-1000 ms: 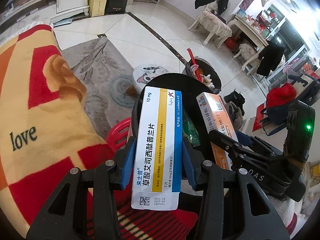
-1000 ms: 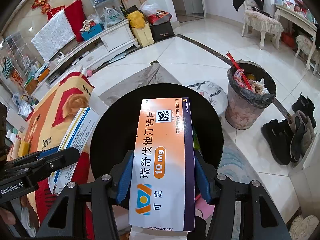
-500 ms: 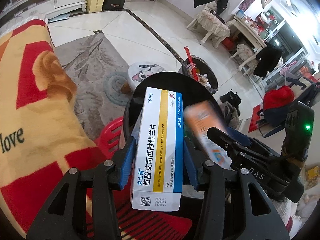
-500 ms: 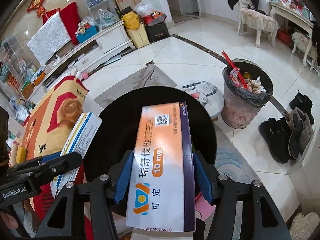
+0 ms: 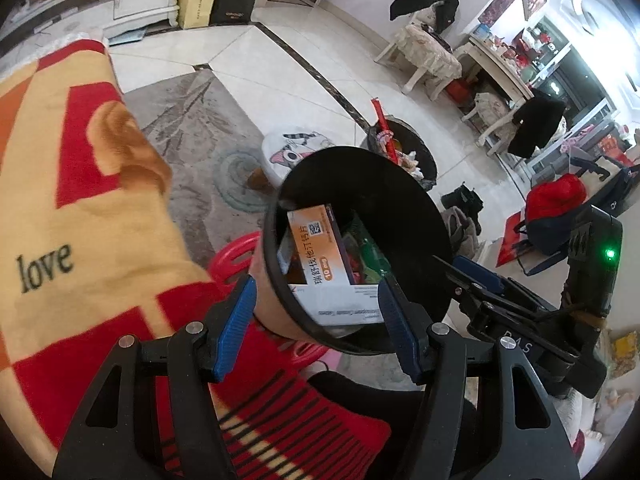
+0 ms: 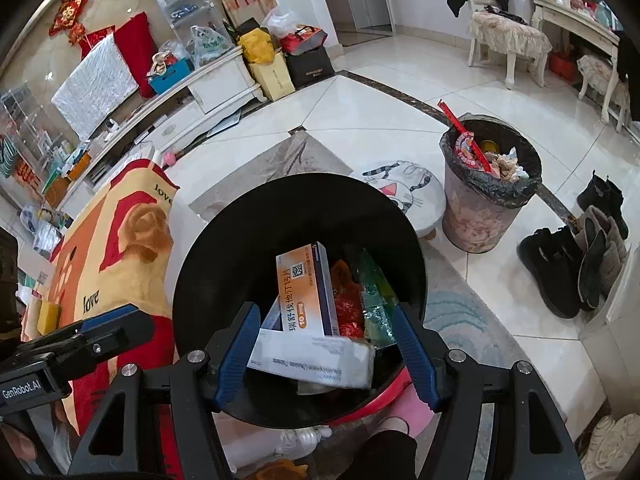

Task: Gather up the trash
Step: 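Open both grippers over the black bin to drop the boxes, then return both tools from the bin to the blanket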

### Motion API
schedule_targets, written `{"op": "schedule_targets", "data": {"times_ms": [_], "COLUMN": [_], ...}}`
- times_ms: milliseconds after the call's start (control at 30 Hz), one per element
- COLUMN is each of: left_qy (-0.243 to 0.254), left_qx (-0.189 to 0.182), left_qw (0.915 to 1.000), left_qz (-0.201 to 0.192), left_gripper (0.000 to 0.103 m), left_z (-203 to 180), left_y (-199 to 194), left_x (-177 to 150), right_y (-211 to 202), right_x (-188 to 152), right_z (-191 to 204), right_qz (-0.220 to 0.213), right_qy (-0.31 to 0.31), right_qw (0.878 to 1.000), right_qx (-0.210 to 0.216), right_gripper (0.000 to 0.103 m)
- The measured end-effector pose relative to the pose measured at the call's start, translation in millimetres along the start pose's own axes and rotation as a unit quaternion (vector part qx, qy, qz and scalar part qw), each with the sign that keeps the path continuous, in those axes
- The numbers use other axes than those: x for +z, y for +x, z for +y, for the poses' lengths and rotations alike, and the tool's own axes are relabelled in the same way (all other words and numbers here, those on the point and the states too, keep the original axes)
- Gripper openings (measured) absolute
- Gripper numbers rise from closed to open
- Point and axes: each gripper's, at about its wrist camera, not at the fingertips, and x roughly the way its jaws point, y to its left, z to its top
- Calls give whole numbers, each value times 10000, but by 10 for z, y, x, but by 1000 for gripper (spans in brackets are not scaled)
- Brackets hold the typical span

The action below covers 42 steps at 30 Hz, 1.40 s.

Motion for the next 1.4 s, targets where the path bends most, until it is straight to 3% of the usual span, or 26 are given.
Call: {"op": "schedule_targets", "data": {"times_ms": [367, 833, 1100, 1400], "left_qy": [-41, -843, -1274, -1591], "left_qx": [601, 1273, 1820, 2132], "left_qw": [9972, 9851, 9705, 9573], "left_qz": [-432, -789, -936, -1129], "left_gripper": [62, 62, 62, 62], "left_z": [361, 1330, 2013, 2610], "left_y": [-371, -1050, -1586, -2084], "left_x": [-124, -497, -778, -968], "right_y": [-6, 143, 313, 427], "right_x": [-54, -228, -411, -541], "right_z": [376, 1449, 2256, 3059], "right_qz": [33, 267, 536, 675], "right_qy": [-285, -1126, -1837, -2575], "right_qw": [9993, 9907, 9753, 9528], "right_qx": [237, 720, 1103, 1458], "right_gripper": [67, 72, 77, 82]}}
